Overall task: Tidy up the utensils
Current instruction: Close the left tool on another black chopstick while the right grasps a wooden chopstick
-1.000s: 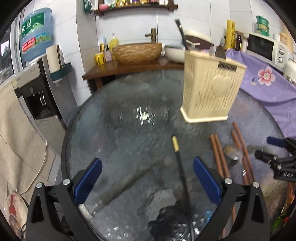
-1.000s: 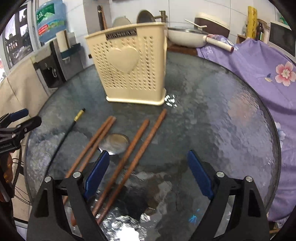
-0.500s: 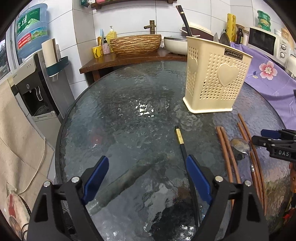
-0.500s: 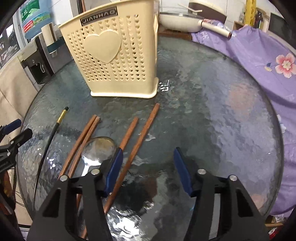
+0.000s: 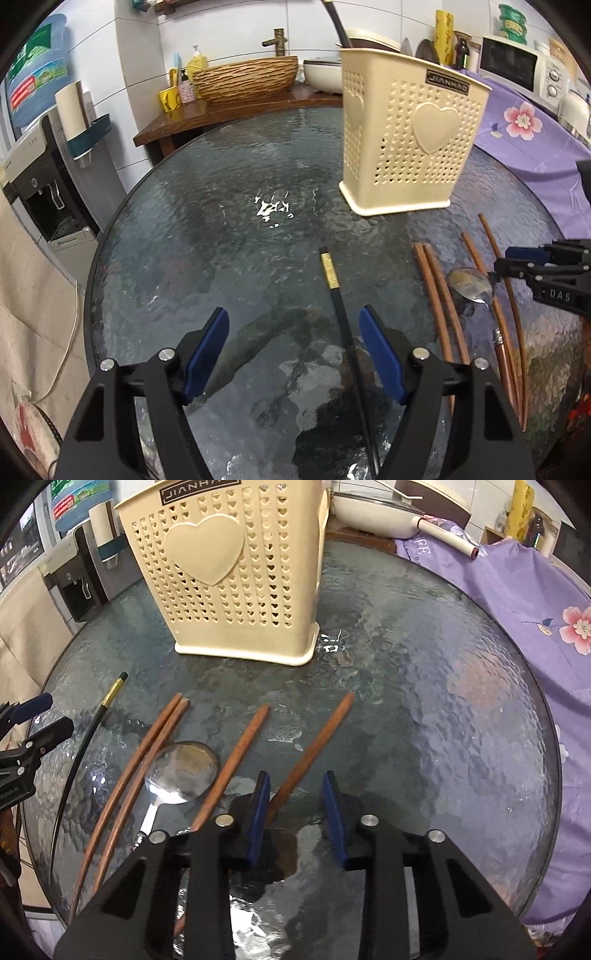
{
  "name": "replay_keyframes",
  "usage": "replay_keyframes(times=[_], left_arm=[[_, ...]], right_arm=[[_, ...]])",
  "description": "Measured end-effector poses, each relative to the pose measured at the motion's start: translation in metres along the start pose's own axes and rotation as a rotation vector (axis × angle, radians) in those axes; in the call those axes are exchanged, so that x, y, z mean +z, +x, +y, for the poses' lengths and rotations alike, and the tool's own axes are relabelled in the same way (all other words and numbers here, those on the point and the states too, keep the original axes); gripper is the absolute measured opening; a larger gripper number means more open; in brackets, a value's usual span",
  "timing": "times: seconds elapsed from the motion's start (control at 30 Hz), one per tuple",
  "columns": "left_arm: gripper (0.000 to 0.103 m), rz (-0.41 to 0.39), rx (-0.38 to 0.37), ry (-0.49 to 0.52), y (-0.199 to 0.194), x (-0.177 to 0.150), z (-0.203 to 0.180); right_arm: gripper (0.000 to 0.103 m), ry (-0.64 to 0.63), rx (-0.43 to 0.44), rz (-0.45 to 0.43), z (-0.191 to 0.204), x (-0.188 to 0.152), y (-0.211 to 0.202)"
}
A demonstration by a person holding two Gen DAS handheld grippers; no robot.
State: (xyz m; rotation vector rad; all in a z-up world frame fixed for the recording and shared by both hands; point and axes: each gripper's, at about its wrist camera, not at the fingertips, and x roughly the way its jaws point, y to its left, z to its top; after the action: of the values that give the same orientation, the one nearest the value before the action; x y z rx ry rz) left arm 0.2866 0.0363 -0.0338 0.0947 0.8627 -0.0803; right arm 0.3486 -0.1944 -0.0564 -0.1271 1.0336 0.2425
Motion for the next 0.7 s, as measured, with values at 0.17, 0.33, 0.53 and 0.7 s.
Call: replay_keyframes(times=[0.17,0.33,0.53,0.7], left_arm=[[0.066,0.025,-0.005,0.013,0.011,0.008,-0.004],[0.057,0.056,-0.023,0.014,0.024,0.019,-0.008],[0.045,0.094,-0.017,0.032,0.04,0.028,-0.015],[0.036,0.101,-0.015,0.032,0.048,0.033,-0.019]], right_arm=[[0.029,0.027,0.004,0.013,-0.007,0.018,0.009],[0.029,0.041,-0.018,0.031,-0.006,0.037,0.02],[0.027,0.082,-0.029,0.014,-0.01,0.045,0.026],[0.018,0.104,-0.041,0.0,-0.016,0.053,0.032]])
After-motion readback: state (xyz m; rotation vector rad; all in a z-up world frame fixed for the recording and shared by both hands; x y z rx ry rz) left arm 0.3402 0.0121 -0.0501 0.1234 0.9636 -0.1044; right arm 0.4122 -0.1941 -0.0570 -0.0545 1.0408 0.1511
